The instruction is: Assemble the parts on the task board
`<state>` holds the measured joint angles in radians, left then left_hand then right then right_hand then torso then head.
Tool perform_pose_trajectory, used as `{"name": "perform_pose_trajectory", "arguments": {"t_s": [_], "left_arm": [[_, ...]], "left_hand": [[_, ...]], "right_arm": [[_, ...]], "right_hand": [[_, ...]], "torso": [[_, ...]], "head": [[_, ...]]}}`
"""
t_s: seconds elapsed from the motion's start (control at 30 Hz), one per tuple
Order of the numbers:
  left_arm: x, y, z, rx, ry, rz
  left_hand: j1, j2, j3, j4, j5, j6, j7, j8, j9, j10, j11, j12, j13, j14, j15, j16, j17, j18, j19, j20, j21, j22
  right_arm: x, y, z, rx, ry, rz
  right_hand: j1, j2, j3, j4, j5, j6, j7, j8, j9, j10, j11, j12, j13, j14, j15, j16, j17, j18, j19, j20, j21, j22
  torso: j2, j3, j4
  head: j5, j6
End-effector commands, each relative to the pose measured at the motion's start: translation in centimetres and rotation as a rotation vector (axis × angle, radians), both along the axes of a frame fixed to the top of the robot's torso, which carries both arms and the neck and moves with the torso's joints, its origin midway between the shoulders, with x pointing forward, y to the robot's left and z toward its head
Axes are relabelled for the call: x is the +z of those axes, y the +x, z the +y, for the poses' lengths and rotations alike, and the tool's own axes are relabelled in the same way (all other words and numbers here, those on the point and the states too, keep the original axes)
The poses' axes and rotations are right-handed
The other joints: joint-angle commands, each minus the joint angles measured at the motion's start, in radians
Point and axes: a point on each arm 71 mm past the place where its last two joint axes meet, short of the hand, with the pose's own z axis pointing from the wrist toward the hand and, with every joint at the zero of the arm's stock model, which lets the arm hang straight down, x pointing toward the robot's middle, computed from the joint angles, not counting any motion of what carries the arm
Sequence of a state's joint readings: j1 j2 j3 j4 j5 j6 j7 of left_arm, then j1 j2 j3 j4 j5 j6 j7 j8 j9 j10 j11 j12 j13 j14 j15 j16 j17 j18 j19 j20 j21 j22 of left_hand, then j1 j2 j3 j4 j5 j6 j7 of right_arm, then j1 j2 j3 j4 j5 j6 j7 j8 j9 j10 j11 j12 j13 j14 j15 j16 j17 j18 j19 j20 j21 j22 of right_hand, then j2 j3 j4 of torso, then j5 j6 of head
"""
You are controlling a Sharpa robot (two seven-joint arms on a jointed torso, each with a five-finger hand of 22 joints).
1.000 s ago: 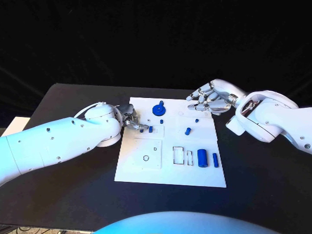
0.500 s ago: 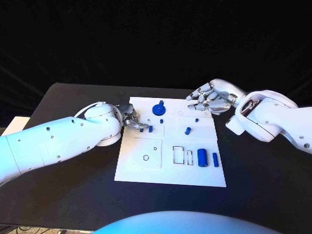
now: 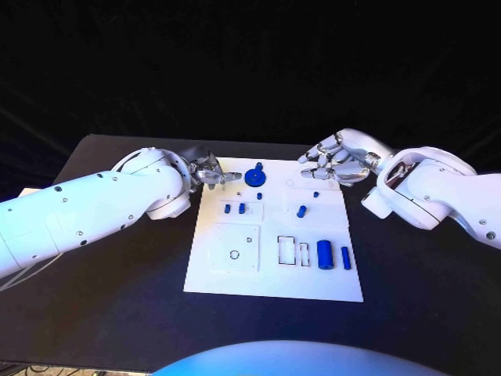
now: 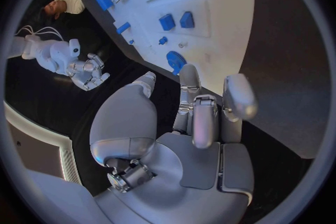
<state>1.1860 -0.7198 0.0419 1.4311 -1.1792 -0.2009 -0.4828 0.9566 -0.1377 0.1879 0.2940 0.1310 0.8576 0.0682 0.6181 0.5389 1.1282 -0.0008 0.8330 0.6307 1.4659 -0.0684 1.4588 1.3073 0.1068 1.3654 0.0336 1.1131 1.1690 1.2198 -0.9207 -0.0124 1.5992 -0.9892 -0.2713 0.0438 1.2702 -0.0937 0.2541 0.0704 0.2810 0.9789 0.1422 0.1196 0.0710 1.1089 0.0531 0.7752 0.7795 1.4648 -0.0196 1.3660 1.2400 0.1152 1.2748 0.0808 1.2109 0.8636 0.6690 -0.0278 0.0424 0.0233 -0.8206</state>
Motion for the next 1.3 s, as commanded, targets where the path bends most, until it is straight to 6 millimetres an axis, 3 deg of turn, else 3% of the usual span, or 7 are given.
{"name": "perform_pose_trajectory", "arguments": {"t_s": [0.03, 0.23, 0.4, 0.7, 0.87, 1.03, 1.3], "left_arm": [[0.7, 0.2, -0.8, -0.057, -0.184, -0.014], [0.9, 0.7, -2.1, -0.215, -0.165, -0.063], [0.6, 1.0, -4.1, -0.379, -0.095, -0.158], [-0.3, 1.2, -7.0, -0.54, 0.076, -0.256], [-1.2, 1.4, -8.0, -0.573, 0.165, -0.24], [-1.9, 1.6, -8.8, -0.581, 0.224, -0.227], [-2.6, 1.9, -9.4, -0.565, 0.284, -0.206]], "left_hand": [[0.055, -0.002, -0.036, -0.001, 0.0, -0.042, 0.03, -0.037, -0.03, -0.069, 0.029, -0.051, -0.035, -0.028, 0.025, -0.161, -0.068, 0.046, -0.119, 0.023, -0.252, -0.199], [0.377, 0.018, 0.043, -0.1, -0.016, -0.087, 0.085, -0.145, -0.14, -0.218, 0.085, -0.217, -0.166, -0.289, 0.077, -0.602, -0.509, 0.071, -0.243, 0.075, -0.526, -0.397], [0.515, -0.009, 0.149, -0.163, -0.038, -0.02, 0.087, -0.265, -0.266, -0.193, 0.092, -0.379, -0.337, -0.336, 0.09, -0.703, -0.605, 0.079, -0.257, 0.084, -0.621, -0.469], [0.509, -0.039, 0.141, -0.196, -0.044, 0.028, 0.077, -0.353, -0.35, -0.174, 0.103, -0.479, -0.455, -0.291, 0.089, -0.721, -0.658, 0.076, -0.212, 0.085, -0.641, -0.492], [0.506, -0.031, 0.136, -0.207, -0.04, 0.072, 0.077, -0.374, -0.375, -0.151, 0.096, -0.507, -0.496, -0.198, 0.077, -0.641, -0.629, 0.077, -0.133, 0.075, -0.612, -0.484], [0.492, -0.033, 0.148, -0.209, -0.038, 0.106, 0.071, -0.405, -0.402, -0.115, 0.09, -0.539, -0.537, -0.09, 0.072, -0.389, -0.396, 0.075, -0.07, 0.067, -0.571, -0.456], [0.476, -0.036, 0.159, -0.207, -0.038, 0.149, 0.071, -0.43, -0.423, -0.075, 0.086, -0.573, -0.565, -0.013, 0.068, -0.189, -0.196, 0.033, 0.028, 0.063, -0.295, -0.224]], "right_arm": [[-0.1, 0.0, 0.1, 0.012, 0.0, 0.002], [-0.1, 0.0, 0.1, 0.008, 0.0, 0.0], [-0.1, 0.1, 0.2, 0.005, 0.002, -0.003], [-0.2, 0.2, 0.4, 0.007, 0.004, -0.004], [-0.2, 0.2, 0.5, 0.01, 0.005, -0.004], [-0.2, 0.2, 0.6, 0.013, 0.006, -0.004], [-0.3, 0.2, 0.7, 0.015, 0.007, -0.004]], "right_hand": [[0.002, 0.004, 0.001, 0.003, 0.004, -0.004, 0.002, 0.005, -0.001, -0.008, 0.001, -0.001, 0.0, 0.035, -0.004, -0.004, -0.002, 0.014, -0.004, -0.001, -0.004, -0.001], [0.002, 0.004, 0.001, 0.004, 0.005, -0.004, 0.002, 0.005, -0.001, -0.009, 0.001, -0.004, -0.003, 0.035, -0.004, -0.004, -0.003, 0.014, -0.005, -0.001, -0.006, -0.003], [0.004, 0.005, 0.002, 0.003, 0.007, -0.004, 0.002, 0.005, -0.001, -0.011, 0.001, -0.005, -0.005, 0.034, -0.004, -0.005, -0.003, 0.015, -0.006, -0.001, -0.008, -0.007], [0.005, 0.006, 0.003, 0.003, 0.007, -0.005, 0.002, 0.005, -0.001, -0.013, 0.0, -0.009, -0.008, 0.034, -0.004, -0.005, -0.003, 0.015, -0.007, -0.001, -0.009, -0.009], [0.005, 0.006, 0.003, 0.003, 0.007, -0.005, 0.002, 0.005, -0.001, -0.013, 0.0, -0.009, -0.008, 0.034, -0.004, -0.005, -0.003, 0.015, -0.007, -0.001, -0.009, -0.009], [0.005, 0.006, 0.003, 0.003, 0.007, -0.005, 0.002, 0.005, -0.001, -0.013, 0.0, -0.009, -0.008, 0.034, -0.004, -0.005, -0.003, 0.015, -0.007, -0.001, -0.009, -0.009], [0.006, 0.007, 0.004, 0.003, 0.008, -0.005, 0.002, 0.005, -0.001, -0.016, 0.001, -0.012, -0.011, 0.034, -0.004, -0.005, -0.003, 0.015, -0.007, -0.001, -0.01, -0.011]], "torso": [[0.001, -0.0005, -0.0005], [0.0, 0.0001, -0.0001], [0.002, -0.0014, -0.0024], [0.003, -0.0017, -0.0056], [0.003, -0.0018, -0.0048], [0.003, -0.0012, -0.0045], [0.002, -0.0014, -0.0038]], "head": [[-0.002, 0.004], [-0.007, 0.007], [-0.012, 0.017], [-0.018, 0.026], [-0.021, 0.027], [-0.022, 0.028], [-0.025, 0.027]]}}
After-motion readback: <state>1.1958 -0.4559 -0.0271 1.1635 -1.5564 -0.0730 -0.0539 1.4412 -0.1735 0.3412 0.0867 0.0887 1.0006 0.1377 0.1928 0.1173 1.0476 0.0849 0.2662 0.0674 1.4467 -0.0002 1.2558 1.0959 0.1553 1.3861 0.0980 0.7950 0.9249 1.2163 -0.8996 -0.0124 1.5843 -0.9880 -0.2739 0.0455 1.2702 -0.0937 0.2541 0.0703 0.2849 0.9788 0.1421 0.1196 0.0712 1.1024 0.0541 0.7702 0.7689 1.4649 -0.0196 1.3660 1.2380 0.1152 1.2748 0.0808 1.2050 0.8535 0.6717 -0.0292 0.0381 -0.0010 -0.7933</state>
